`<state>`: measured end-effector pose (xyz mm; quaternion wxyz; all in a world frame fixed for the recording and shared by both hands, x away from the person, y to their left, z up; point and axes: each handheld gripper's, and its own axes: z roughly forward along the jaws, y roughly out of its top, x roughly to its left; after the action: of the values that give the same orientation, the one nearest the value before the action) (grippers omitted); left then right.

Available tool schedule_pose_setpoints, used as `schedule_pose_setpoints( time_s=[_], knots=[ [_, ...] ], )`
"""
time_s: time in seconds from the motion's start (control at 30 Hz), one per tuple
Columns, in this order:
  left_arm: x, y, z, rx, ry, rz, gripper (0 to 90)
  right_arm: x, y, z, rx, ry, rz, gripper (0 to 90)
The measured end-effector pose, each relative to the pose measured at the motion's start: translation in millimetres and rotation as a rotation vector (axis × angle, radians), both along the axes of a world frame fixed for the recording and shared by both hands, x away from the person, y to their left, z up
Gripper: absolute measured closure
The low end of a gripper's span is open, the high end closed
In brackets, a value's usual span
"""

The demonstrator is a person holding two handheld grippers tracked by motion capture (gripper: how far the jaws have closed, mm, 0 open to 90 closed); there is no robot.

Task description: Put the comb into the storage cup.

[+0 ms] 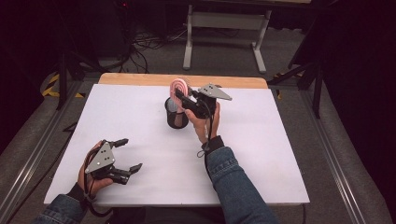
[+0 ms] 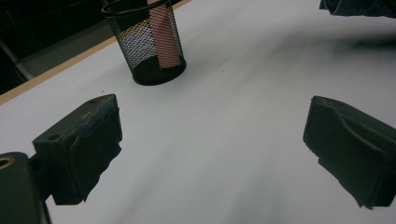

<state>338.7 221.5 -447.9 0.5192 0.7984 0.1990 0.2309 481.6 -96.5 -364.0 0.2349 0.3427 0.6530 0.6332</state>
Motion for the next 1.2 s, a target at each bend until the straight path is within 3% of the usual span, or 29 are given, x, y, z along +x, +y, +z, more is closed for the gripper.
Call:
schedule_pose_setpoints(
  time_s=[0.37,0.4,0.43,0.47,0.8,1.2],
  knots=[
    [0.0,-0.4,-0.3,0.003,0.001,-0.001,5.6,2.1,-2.1,-1.4,0.022,0.018,-0.002,62.3],
    [0.0,-0.4,-0.3,0.003,0.001,-0.002,5.6,3.0,-3.3,-1.9,0.001,0.012,-0.005,62.2],
    [0.1,-0.3,-0.3,0.006,0.001,-0.002,5.6,2.8,-2.6,-1.7,0.015,0.032,-0.013,62.2],
    [0.1,-0.4,-0.3,0.007,0.000,-0.002,5.6,5.0,-6.0,-3.4,-0.023,0.016,-0.013,62.1],
    [0.0,-0.8,-0.3,0.006,0.002,0.003,5.6,10.7,-16.8,-13.9,-0.027,0.049,-0.069,61.7],
    [0.1,-1.2,-0.7,0.007,0.003,0.005,5.6,11.3,-19.4,-22.3,-0.039,0.060,-0.075,58.3]
  ],
)
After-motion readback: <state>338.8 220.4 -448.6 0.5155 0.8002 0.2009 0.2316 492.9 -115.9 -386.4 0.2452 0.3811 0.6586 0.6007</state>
